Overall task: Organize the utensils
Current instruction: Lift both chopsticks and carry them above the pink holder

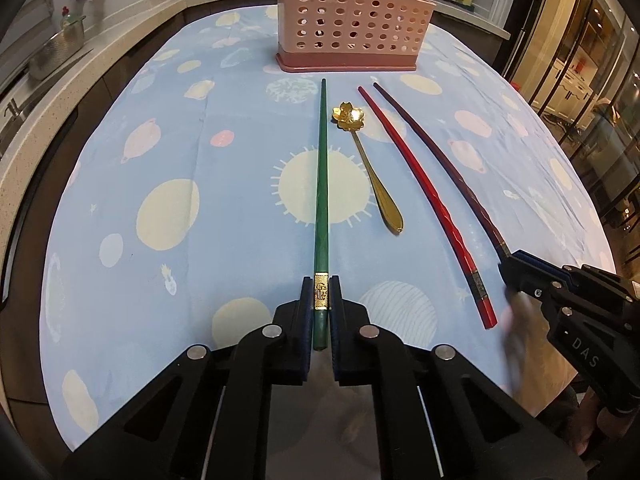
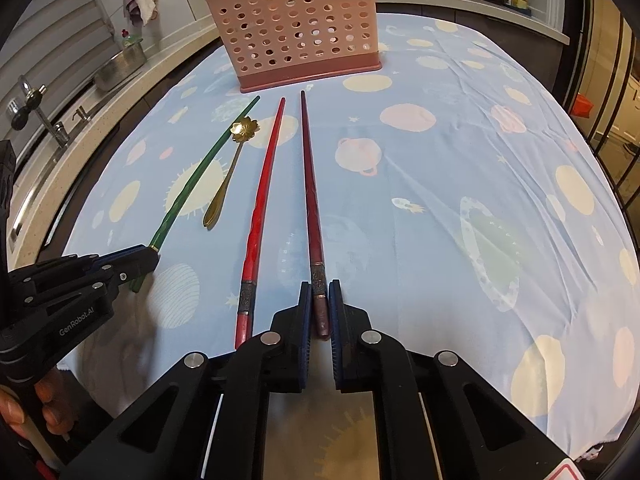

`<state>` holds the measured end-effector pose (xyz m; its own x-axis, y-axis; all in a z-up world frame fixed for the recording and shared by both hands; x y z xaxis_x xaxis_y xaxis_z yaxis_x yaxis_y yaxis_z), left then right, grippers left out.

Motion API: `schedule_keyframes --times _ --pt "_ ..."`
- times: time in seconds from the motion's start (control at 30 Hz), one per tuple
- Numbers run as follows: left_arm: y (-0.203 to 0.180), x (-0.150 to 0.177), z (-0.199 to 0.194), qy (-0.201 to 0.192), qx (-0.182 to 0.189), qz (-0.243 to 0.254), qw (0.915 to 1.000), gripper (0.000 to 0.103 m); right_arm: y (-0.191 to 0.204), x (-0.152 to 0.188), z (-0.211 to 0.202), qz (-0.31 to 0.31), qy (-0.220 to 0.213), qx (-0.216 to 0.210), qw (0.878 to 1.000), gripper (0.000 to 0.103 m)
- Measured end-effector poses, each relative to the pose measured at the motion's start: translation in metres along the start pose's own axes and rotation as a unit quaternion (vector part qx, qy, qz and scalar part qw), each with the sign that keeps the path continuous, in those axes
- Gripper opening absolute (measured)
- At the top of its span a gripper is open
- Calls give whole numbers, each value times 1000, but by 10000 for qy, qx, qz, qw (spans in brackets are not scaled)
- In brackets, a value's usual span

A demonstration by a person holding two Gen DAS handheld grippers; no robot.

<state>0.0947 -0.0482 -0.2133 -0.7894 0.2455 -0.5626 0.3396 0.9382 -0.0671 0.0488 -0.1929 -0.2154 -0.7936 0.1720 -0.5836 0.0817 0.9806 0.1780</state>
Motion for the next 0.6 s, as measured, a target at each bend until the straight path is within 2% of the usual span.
schedule_keyframes --times 0.37,0.6 --pt "12 -20 -31 -307 -62 -214 9993 7 -6 -21 -32 116 -405 -18 9991 7" --pt "22 -51 -63 -729 -129 -337 9967 7 -9 -59 -67 252 -933 -109 9953 7"
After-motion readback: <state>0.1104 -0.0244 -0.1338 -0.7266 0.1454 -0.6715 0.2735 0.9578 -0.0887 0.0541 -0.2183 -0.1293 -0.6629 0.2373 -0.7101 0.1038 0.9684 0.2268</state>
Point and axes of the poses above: each gripper's, at about its wrist camera, not at the fingertips, and z roughly the way its jaws point, y to its left, x to its underside, the point moved 10 cm from there along z, roughly the way its jaws point, and after that the axes turned 5 degrees about -y, right-handed, at the moved point
